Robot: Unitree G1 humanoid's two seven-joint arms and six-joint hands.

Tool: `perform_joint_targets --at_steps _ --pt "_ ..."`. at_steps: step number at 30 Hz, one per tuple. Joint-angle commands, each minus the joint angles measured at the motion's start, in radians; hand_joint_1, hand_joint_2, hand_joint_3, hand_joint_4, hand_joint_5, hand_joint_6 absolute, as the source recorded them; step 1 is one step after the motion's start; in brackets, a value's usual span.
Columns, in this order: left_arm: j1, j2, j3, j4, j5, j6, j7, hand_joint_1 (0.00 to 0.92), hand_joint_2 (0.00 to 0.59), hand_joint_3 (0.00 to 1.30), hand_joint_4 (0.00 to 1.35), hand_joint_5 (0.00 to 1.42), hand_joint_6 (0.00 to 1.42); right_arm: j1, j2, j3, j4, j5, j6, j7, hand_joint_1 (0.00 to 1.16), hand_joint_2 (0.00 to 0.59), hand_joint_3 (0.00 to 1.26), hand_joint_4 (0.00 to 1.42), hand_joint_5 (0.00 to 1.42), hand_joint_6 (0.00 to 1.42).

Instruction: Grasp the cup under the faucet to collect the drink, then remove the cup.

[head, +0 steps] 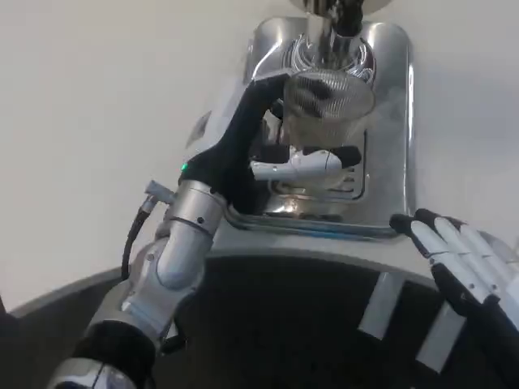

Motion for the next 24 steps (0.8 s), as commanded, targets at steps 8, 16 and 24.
perform_joint_targets --at_steps 8,16,24 --pt "-0.051 -0.017 -0.022 0.072 0.010 -0.034 0.099 0.758 0.127 1.00 1.15 1.32 1.42 -0.009 -0.009 -0.036 -0.015 0.040 0.011 0.028 0.67 0.290 0.05 0.00 0.00 0.00" --pt "-0.038 -0.002 -0.044 0.063 0.055 -0.031 0.166 0.689 0.158 0.76 0.98 1.19 1.41 -0.023 -0.013 0.003 -0.015 0.020 0.035 0.032 0.66 0.300 0.05 0.00 0.00 0.02" --pt "-0.024 0.016 -0.055 0.052 0.049 -0.038 0.131 0.553 0.125 0.29 0.53 0.85 1.07 -0.037 -0.009 0.062 -0.015 -0.019 0.061 0.032 0.67 0.303 0.05 0.00 0.00 0.03"
